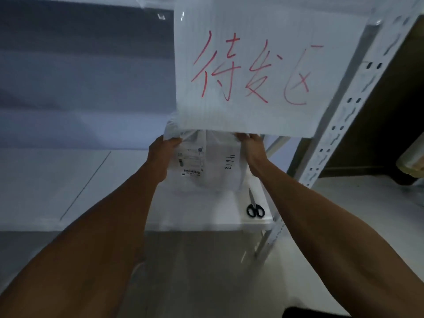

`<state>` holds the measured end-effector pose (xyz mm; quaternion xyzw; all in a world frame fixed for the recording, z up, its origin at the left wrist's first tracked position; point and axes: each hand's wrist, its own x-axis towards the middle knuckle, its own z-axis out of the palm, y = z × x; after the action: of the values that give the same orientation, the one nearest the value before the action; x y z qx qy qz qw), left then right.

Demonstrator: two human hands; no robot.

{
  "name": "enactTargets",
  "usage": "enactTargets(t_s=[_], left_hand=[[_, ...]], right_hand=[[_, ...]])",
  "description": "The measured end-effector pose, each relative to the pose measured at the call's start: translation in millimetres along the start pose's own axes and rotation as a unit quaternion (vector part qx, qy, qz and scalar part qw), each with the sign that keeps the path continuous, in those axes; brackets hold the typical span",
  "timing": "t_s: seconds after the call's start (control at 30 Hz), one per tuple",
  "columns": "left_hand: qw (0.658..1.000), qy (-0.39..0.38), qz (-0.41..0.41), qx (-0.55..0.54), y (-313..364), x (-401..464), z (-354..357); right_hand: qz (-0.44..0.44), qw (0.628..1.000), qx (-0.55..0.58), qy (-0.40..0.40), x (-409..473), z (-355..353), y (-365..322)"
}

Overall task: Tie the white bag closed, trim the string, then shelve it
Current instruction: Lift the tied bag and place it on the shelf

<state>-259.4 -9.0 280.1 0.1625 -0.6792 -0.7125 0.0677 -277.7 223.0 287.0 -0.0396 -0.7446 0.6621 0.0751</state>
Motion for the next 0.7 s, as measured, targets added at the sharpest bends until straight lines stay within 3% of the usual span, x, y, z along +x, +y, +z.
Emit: enactTargets(t_s=[0.23, 0.33, 0.53, 0.7], left_hand=[[0.998, -0.027, -0.002, 0.058, -23, 115, 45], [0.998, -0.024, 0.01, 0.055, -38, 147, 58], [0.995, -0.01, 0.061, 0.074, -53, 162, 72], [0.995, -0.019, 0.042, 0.09, -44, 159, 74]], right_hand=[[0.04, 0.998, 0.034, 0.02, 111, 4, 53], [0.006, 0.999, 0.014, 0.038, 142, 7, 68], [-0.03, 0.999, 0.003, 0.032, 157, 7, 87], [-0.046, 0.997, -0.044, 0.042, 157, 6, 82]])
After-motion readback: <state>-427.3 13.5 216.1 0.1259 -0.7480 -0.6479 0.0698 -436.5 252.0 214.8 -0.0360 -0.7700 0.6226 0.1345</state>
